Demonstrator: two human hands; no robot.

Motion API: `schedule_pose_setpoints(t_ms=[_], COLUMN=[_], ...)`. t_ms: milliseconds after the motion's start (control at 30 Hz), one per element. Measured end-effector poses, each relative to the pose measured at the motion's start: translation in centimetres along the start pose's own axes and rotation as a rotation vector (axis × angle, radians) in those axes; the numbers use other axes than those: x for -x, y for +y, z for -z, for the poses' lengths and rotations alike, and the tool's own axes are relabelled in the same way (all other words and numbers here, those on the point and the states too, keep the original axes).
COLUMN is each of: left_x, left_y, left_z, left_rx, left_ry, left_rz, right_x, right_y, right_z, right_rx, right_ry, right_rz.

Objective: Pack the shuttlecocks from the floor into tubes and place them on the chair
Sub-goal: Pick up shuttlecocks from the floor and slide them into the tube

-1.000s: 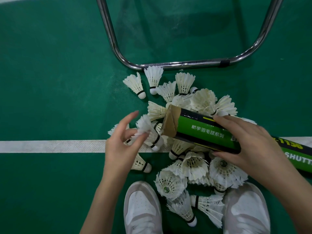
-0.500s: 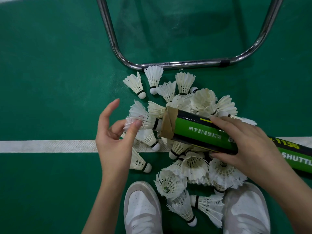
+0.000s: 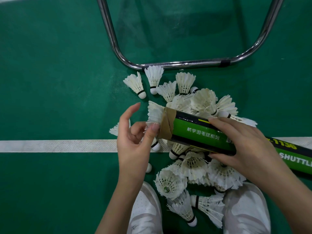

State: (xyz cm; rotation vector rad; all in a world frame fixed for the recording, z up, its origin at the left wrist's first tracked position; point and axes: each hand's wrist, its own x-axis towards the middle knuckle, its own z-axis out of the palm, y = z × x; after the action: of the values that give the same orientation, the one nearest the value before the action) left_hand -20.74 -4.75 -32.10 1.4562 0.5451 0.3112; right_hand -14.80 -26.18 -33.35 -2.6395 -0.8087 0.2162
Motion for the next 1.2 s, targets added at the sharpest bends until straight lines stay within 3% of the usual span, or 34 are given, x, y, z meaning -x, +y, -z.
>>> schedule_pose_setpoints(t_ms=[300, 900, 1200], left_x=[0.54, -0.21, -0.09], left_y=[-0.32, -0.52, -0.57], left_z=[-0.46, 0.26, 0.17], left_rx=[-0.261, -0.157, -0.206], left_ry=[-0.132, -0.251, -0.399], left_rz=[-0.024, 0.060, 0.052], right_x=[0.12, 0.10, 0.17], right_y=[-0.01, -0.28, -0.26], right_z=[-0.03, -0.21, -0.31], right_rx=[-0.008, 0.002, 0.010], right_ry=[0.016, 0.024, 0.016], right_rz=[0.002, 0.019, 0.014])
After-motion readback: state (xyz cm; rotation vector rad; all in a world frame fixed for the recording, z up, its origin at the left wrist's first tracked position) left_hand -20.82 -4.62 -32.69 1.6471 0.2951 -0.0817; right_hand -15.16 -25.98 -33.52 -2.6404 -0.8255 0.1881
